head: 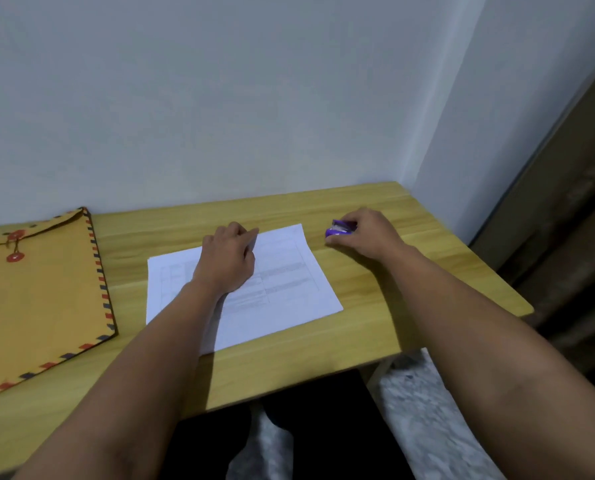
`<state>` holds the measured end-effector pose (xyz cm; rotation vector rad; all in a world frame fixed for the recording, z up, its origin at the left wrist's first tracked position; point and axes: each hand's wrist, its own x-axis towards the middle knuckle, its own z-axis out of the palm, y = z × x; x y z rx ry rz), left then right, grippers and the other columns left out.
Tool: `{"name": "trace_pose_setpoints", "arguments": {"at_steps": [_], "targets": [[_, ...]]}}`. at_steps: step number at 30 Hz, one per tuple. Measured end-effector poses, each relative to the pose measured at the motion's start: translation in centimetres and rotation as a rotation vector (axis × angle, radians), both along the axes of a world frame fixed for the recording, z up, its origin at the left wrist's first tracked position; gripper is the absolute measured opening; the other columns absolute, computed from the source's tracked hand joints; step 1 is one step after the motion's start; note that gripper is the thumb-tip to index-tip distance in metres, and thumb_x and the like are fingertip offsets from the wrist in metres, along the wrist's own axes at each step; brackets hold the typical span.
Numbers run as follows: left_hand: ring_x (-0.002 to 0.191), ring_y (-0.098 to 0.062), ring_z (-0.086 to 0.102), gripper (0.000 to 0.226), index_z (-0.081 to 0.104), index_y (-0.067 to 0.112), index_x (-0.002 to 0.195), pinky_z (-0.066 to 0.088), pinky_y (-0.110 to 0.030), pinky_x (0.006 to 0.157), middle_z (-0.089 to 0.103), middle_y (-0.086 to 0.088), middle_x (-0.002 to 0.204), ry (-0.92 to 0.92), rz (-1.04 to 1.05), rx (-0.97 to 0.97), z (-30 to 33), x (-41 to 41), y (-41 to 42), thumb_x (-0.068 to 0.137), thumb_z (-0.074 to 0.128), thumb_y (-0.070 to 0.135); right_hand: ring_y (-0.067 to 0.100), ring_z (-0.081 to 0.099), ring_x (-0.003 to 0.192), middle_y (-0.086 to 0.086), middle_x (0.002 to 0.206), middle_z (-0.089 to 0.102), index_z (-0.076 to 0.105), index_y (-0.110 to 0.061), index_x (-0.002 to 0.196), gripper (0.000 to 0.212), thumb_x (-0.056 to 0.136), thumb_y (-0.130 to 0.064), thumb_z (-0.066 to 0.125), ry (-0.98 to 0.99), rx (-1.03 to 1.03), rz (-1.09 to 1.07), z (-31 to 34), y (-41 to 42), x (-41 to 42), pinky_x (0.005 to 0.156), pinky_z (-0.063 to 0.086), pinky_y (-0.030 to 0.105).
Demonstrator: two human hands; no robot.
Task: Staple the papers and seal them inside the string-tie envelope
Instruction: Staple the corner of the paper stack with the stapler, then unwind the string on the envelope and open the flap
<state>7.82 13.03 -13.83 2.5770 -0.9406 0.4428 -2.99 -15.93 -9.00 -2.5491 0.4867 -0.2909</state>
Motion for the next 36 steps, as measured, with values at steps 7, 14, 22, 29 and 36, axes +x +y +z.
{"name": "trace_pose_setpoints", "arguments": {"at_steps": [7, 14, 22, 29, 36], "targets": [[0.094, -0.036, 0.052, 0.031, 0.065, 0.016, 0.112, 0.044, -0.049, 0.081, 0.057, -0.008, 0.105, -0.021, 0.008, 0.021, -0.3, -0.2, -0.2, 0.083, 0.056, 0.015, 0.027, 0.067, 0.093, 0.005, 0.094, 0.073, 0.076, -0.016, 0.093, 0.060, 0.076, -0.073, 0.077, 0.104, -0.168, -0.255, -1.6, -4.6, -4.1, 0.073, 0.050, 0.037], [0.102, -0.038, 0.051, 0.042, 0.067, 0.017, 0.120, 0.040, -0.049, 0.085, 0.056, -0.010, 0.113, -0.001, 0.032, 0.093, -0.2, -0.4, -1.5, 0.084, 0.047, 0.025, 0.029, 0.052, 0.132, 0.005, 0.138, 0.060, 0.066, -0.024, 0.138, 0.053, 0.098, -0.058, 0.061, -0.018, -0.356, -0.069, -0.5, 0.1, -3.1, 0.104, 0.038, 0.049], [0.100, -0.036, 0.050, 0.024, 0.066, 0.016, 0.107, 0.039, -0.045, 0.082, 0.055, -0.009, 0.112, -0.045, 0.052, 0.144, -0.2, -0.6, -2.5, 0.087, 0.055, 0.023, 0.028, 0.058, 0.126, 0.003, 0.134, 0.063, 0.067, -0.015, 0.118, 0.039, 0.105, -0.047, 0.049, 0.058, -0.358, 0.227, -1.2, 7.5, -0.9, 0.101, 0.043, 0.048], [0.111, -0.027, 0.051, 0.034, 0.069, 0.028, 0.116, 0.041, -0.043, 0.087, 0.057, 0.001, 0.123, -0.017, 0.203, 0.125, 2.9, -1.4, 0.7, 0.091, 0.048, 0.037, 0.028, 0.053, 0.131, 0.000, 0.142, 0.058, 0.068, -0.022, 0.121, 0.043, 0.102, -0.055, 0.049, 0.101, -0.407, 0.186, -1.8, 9.0, 0.2, 0.103, 0.045, 0.045], [0.128, -0.028, 0.044, 0.038, 0.063, 0.027, 0.128, 0.039, -0.046, 0.100, 0.053, -0.001, 0.134, 0.102, 0.498, 0.189, 6.4, 1.7, 16.7, 0.097, 0.045, 0.040, 0.023, 0.056, 0.128, -0.004, 0.137, 0.060, 0.068, -0.031, 0.131, 0.043, 0.098, -0.055, 0.053, -0.006, -0.454, 0.268, 0.9, 19.2, 5.9, 0.099, 0.047, 0.040]]}}
